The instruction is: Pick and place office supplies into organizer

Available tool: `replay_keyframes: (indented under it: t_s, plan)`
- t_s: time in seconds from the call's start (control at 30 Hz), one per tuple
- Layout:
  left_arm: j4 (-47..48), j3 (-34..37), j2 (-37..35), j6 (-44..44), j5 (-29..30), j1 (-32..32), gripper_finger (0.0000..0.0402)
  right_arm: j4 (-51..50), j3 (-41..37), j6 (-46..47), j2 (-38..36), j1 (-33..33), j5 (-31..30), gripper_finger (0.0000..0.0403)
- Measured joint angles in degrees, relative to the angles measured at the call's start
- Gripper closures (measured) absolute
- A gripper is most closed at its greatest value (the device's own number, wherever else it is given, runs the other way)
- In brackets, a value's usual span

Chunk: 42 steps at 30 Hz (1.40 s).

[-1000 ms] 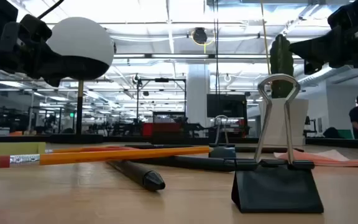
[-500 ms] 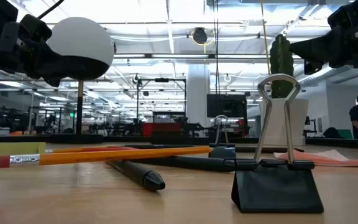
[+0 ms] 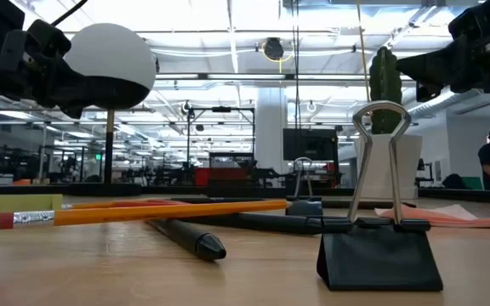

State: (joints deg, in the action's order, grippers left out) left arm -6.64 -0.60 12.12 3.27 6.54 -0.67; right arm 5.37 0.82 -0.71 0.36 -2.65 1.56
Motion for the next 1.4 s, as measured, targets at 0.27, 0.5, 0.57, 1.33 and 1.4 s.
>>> replay_keyframes:
  t_s: [0.27,0.5,0.57,1.33,1.4]
  plan:
    - [0.0,0.0,0.0,0.0,0.0,0.0,0.0332,0.0,0.0,0.0,0.0,0.0,0.0,0.0403]
    - [0.0,0.0,0.0,0.0,0.0,0.0,0.0332,0.0,0.0,0.0,0.0,0.0,0.0,0.0403]
    - [0.0,0.0,0.0,0.0,0.0,0.0,0.0332,0.0,0.0,0.0,0.0,0.0,0.0,0.0403]
    - [0.0,0.0,0.0,0.0,0.0,0.0,0.0332,0.2,0.0,0.6,0.0,0.0,0.1,0.0403]
    - [0.0,0.0,0.0,0.0,0.0,0.0,0.0332,0.1,0.0,6.3,0.0,0.2,1.1,0.0403]
